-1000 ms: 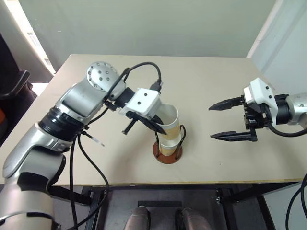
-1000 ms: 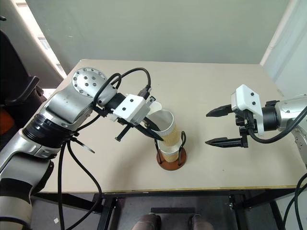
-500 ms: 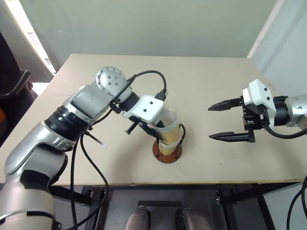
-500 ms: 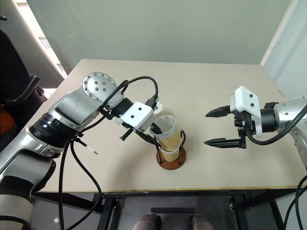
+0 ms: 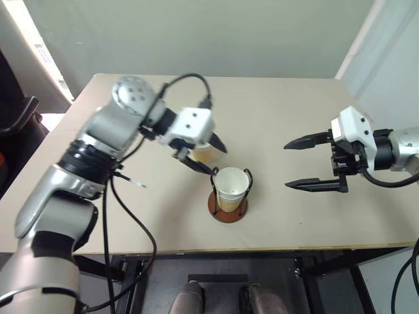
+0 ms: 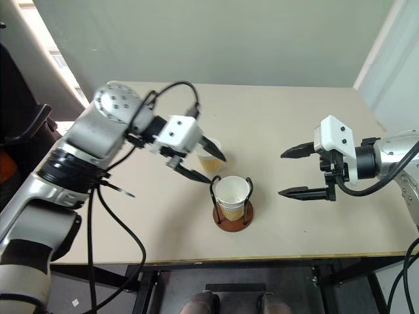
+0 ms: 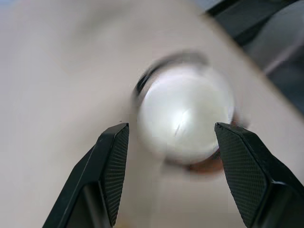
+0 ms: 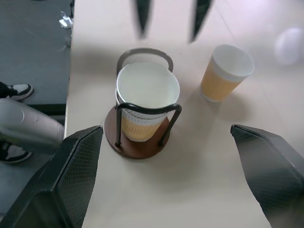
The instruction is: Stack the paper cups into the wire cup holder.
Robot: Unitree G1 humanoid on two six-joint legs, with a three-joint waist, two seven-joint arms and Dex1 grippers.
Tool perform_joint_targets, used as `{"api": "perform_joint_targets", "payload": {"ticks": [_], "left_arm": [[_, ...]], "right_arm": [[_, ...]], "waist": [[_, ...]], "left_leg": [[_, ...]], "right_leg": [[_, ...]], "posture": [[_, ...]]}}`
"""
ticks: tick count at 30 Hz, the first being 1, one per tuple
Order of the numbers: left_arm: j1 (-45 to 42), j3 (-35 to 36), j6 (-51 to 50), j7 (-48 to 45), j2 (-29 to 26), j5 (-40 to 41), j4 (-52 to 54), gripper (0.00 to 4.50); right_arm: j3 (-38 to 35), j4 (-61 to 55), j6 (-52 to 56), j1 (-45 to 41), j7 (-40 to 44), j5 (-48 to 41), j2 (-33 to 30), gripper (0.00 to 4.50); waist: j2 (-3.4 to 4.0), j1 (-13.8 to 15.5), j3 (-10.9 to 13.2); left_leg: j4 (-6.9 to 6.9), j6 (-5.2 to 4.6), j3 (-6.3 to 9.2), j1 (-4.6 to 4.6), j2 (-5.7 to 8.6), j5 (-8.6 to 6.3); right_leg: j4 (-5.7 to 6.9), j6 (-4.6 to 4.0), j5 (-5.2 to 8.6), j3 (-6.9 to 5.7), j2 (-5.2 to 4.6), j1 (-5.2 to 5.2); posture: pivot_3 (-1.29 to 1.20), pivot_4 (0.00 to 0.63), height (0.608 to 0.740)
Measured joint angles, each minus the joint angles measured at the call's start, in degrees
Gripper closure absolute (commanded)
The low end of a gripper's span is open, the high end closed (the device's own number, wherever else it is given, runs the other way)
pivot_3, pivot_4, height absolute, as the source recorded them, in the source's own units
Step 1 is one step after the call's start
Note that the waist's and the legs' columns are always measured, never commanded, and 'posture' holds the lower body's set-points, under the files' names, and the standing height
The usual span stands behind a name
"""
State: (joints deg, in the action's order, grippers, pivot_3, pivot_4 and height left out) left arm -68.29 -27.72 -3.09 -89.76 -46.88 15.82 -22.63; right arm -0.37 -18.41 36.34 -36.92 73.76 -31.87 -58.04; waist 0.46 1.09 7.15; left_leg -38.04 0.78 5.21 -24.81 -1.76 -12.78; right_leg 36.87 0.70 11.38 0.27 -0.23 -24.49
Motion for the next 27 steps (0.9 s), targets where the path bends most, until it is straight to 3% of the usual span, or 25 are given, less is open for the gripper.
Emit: {"api": "perform_joint_targets", "payload": {"ticks": [4, 10, 24, 27], "left_arm": [[-0.50, 2.83, 1.46, 0.64, 2.65, -3.96, -12.91, 1.44], [-3.29, 4.90, 6.98, 2.73, 9.92, -9.35, -29.10, 1.44], [-6.03, 6.24, 15.43, 9.19, 16.65, -21.90, -41.84, 1.44], [-6.12, 5.62, 17.15, 12.61, 17.99, -25.10, -43.05, 2.00]], "right_arm": [[3.77, -0.80, 0.01, -2.92, -1.41, 0.37, 4.24, 0.00], [6.24, -0.09, -0.31, -4.73, -1.80, 2.38, 5.27, 0.00], [6.24, -2.88, 1.65, -3.81, -3.88, 2.39, 5.22, 0.00], [6.24, -2.67, 1.86, -3.81, -6.19, 3.17, 5.61, 0.00]], "waist": [[0.03, 0.32, 0.00], [-0.01, 1.50, 0.02], [-0.01, 1.45, 0.02], [-0.01, 1.43, 0.02]], "left_leg": [[-0.05, -0.02, 0.04, -0.07, 0.01, 0.00], [-0.16, -0.20, 0.03, -0.24, 0.13, -0.12], [-0.22, -0.19, -0.13, -0.24, 0.10, -0.10], [-0.23, -0.19, -0.16, -0.22, 0.10, -0.11]], "right_leg": [[0.02, 0.00, -0.01, -0.01, -0.03, -0.03], [-0.10, 0.04, -0.03, -0.01, -0.14, -0.06], [-0.10, 0.19, 0.08, 0.06, -0.13, -0.09], [-0.08, 0.19, 0.07, 0.10, -0.12, -0.10]], "posture": [[0.00, 0.150, 0.740], [0.00, 0.150, 0.740], [0.00, 0.150, 0.740], [0.00, 0.150, 0.740]]}}
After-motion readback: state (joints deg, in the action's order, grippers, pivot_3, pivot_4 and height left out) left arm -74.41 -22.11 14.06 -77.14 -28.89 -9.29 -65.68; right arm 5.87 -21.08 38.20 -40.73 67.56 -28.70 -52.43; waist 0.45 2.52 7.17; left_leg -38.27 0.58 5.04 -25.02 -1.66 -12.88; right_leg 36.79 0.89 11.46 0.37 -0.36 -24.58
